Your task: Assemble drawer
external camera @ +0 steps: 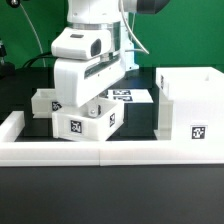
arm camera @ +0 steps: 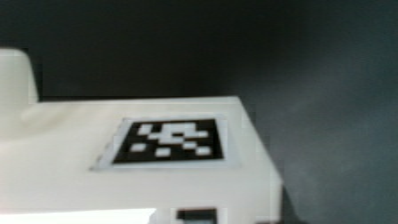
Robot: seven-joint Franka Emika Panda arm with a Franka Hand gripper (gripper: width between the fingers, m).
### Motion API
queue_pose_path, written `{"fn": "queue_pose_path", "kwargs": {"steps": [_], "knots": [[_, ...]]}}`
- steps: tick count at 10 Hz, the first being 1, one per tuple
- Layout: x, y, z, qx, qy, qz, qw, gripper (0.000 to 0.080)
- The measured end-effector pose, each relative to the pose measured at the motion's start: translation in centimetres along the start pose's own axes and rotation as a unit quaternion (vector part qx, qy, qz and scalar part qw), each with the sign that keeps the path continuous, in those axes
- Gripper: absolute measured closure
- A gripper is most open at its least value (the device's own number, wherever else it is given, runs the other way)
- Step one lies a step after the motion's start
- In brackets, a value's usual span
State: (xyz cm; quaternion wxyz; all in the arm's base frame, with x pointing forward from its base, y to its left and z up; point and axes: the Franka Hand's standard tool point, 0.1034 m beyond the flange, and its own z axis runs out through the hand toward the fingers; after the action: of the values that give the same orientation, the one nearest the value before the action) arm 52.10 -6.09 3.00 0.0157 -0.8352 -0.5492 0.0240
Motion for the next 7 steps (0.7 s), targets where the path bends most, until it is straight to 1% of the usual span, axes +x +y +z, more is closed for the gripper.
{"fn": "queue_pose_path", "kwargs": {"steps": [3,4,6,7], "knots": [[0.51,0.04,0.06,-0.002,-0.015,-0.119,0.993,0.0758],[0.74,0.09,0.05,0.000,-0.020,-0.143,0.989,0.0758],[0.51,0.20,0.04,0.002,-0.027,-0.209,0.977,0.0758],[0.38,0.23,0.05,0.002,-0.027,-0.209,0.977,0.0758]]}}
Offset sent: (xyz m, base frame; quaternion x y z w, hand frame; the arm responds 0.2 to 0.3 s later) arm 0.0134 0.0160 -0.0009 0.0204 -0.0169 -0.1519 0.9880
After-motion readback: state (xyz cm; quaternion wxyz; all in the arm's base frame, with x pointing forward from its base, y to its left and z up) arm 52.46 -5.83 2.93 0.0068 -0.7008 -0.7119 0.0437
